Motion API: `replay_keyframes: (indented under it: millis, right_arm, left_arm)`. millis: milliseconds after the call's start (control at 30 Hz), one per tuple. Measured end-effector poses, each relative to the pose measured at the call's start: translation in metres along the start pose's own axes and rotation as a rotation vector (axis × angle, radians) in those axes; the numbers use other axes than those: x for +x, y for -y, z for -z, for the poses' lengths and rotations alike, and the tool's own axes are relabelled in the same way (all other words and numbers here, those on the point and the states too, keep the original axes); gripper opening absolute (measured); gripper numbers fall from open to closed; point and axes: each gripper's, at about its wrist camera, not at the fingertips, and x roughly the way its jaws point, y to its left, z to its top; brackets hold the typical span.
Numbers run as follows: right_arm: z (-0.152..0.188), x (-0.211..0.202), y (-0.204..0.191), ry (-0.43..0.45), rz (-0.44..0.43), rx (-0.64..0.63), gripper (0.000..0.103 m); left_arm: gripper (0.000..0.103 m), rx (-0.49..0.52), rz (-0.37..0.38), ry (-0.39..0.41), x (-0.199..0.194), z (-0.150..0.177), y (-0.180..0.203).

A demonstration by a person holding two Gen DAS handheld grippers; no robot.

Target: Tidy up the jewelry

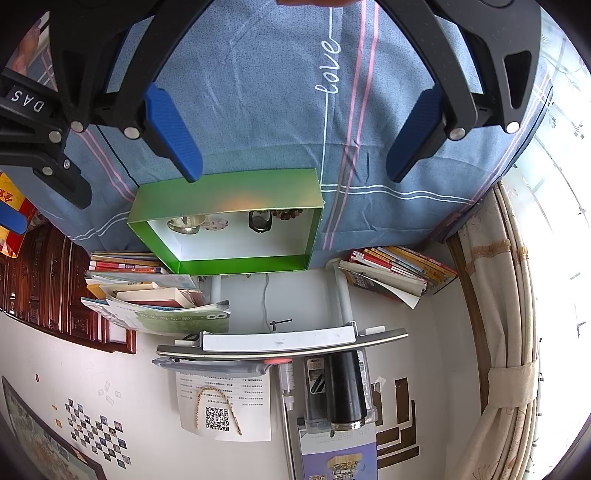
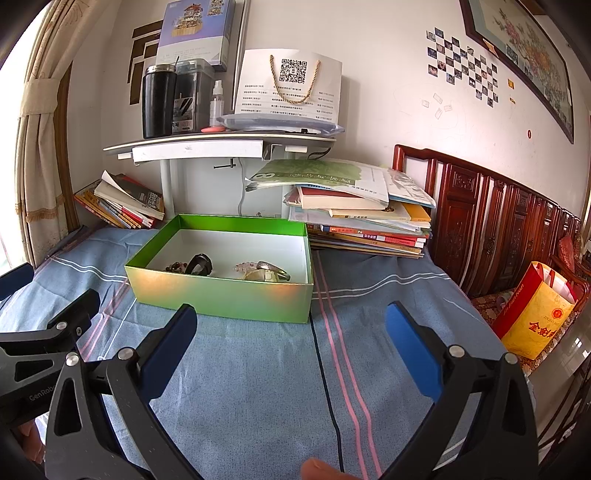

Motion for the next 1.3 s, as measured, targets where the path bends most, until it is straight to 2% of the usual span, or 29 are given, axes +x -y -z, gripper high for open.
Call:
replay_keyframes:
  millis: [733,1000,1167,1233,1300]
  right_arm:
    - [0.0,0.0,-0.001,-0.001,0.001,0.0,0.1]
    - [0.001,0.012,-0.003,-0.036,-0.008,-0.002,0.1]
    - [0.003,0.031,0.01,-0.106,-0.04,0.005,0.1]
    - [0.006,0.051,0.027,-0.166,-0.059,0.023,0.1]
    - [0.012,0.082,0.051,-0.252,-0.035,0.04,0.1]
  left_arm:
    - [0.099,-0.002,0.002,-0.005,0.0,0.001,0.0]
    - [0.099,-0.017,0.027,-0.037,0.008,0.004,-0.003]
    - [0.099,-0.023,0.021,-0.056,0.012,0.007,-0.004]
    - [0.099,-0.022,0.011,-0.068,0.016,0.008,-0.006]
    - [0.099,-0.021,-0.002,-0.087,0.02,0.013,-0.01]
